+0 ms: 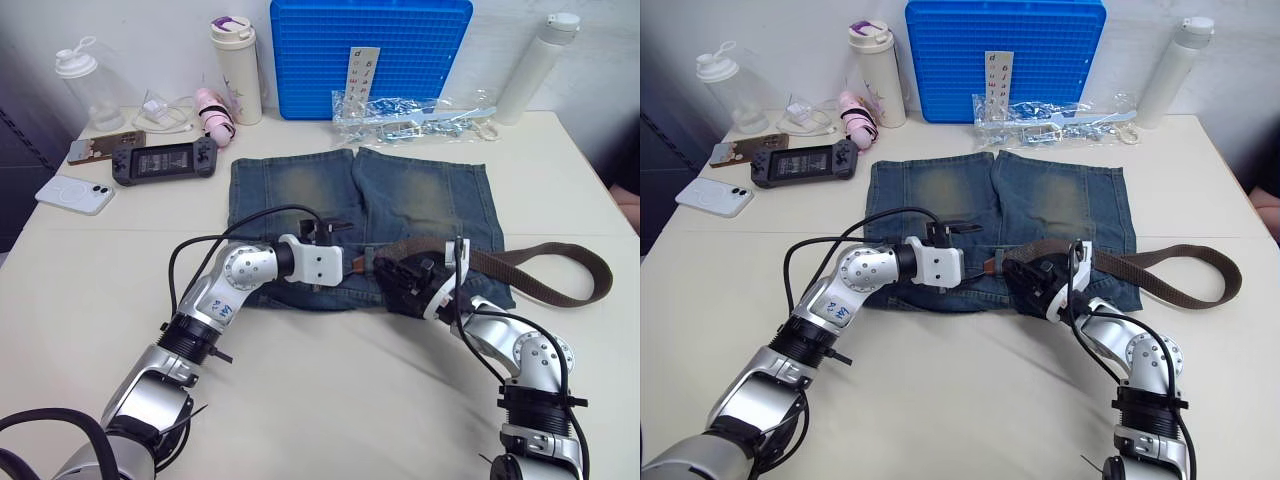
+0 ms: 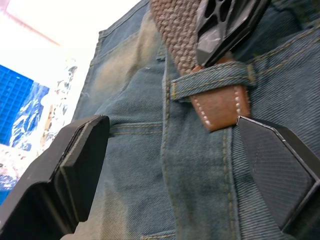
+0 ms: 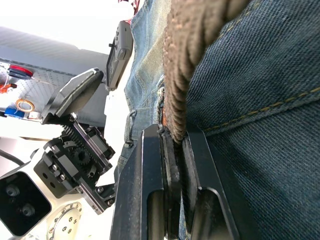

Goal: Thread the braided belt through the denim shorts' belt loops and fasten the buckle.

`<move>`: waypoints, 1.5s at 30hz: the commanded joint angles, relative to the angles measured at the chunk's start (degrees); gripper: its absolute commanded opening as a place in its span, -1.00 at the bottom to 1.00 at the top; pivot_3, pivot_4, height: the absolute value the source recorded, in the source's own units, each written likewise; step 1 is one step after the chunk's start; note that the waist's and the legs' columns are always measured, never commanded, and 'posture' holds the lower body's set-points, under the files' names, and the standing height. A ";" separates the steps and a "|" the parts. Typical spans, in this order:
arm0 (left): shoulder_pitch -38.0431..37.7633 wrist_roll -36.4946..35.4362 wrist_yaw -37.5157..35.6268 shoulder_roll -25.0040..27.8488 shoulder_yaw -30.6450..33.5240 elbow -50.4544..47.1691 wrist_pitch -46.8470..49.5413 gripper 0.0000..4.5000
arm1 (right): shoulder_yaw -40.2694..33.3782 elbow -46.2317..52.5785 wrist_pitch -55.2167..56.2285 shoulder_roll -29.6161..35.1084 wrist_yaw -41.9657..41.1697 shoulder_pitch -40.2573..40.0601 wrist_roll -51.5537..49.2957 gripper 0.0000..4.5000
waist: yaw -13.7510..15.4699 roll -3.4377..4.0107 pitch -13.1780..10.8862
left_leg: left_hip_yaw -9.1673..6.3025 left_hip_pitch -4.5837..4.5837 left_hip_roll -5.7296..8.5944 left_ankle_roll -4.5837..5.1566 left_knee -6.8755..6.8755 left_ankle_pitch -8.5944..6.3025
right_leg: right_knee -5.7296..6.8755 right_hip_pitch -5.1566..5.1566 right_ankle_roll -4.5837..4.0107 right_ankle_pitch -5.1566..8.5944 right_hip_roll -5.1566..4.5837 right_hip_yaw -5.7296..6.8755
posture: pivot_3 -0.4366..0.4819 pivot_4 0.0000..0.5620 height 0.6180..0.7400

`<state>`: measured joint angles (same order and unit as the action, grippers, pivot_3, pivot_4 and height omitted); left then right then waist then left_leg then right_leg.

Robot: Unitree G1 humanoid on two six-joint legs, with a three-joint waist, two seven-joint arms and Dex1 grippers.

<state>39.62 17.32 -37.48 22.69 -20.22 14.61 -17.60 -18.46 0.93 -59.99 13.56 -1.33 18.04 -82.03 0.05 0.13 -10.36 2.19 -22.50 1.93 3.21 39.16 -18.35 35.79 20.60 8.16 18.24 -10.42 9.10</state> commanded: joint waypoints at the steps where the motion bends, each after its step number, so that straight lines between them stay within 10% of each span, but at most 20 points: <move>1: -0.50 -0.89 -0.97 -0.39 -0.44 -1.56 -0.56 0.98 | 1.05 -1.78 -0.57 -0.55 0.19 -0.76 0.96 -1.00 | 0.00 0.00 0.00 | 0.00 0.01 0.00 0.00 0.00 0.00 | 0.00 -0.01 0.00 0.00 0.00 0.00 | -0.05 -0.47 0.17; 27: 0.92 3.23 6.70 -1.98 -0.09 0.25 -6.48 0.98 | 1.42 -1.20 -0.85 -0.68 0.36 -1.12 0.96 -1.00 | 0.00 0.00 0.00 | 0.02 0.02 -0.02 -0.01 0.00 -0.01 | 0.00 -0.01 0.00 0.00 0.00 -0.01 | -0.05 -0.47 0.17; 37: -0.26 5.98 8.01 -0.70 -1.41 0.77 -11.93 -0.98 | 1.44 -1.55 -0.63 -0.82 0.38 -0.73 0.98 -1.00 | 0.00 0.00 0.00 | 0.04 0.00 -0.01 -0.01 0.00 -0.01 | -0.02 0.01 0.00 0.00 -0.01 -0.01 | -0.05 -0.47 0.17; 44: 0.18 6.44 8.81 -0.35 -0.79 1.49 -11.90 -0.98 | -0.37 0.73 0.56 -0.53 0.09 -1.52 -0.98 -1.00 | 0.01 0.01 -0.01 | 0.04 0.00 -0.01 -0.01 -0.01 -0.01 | -0.03 0.02 0.00 0.00 -0.01 -0.02 | -0.05 -0.47 0.17; 45: 0.35 6.49 8.90 -0.25 -0.70 1.69 -11.90 -1.00 | -0.86 1.27 0.68 -0.41 -0.06 -1.83 -2.00 -0.64 | 0.01 0.01 -0.01 | 0.04 -0.01 -0.02 -0.02 -0.01 -0.01 | -0.03 0.02 0.00 0.00 -0.01 -0.02 | -0.05 -0.47 0.17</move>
<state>38.39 24.20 -30.68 22.48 -22.87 16.94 -28.72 -18.89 0.95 -58.76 13.20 -1.58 17.59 -82.38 0.06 0.14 -10.37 2.23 -22.52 1.92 3.20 39.14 -18.36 35.76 20.63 8.16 18.24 -10.43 9.09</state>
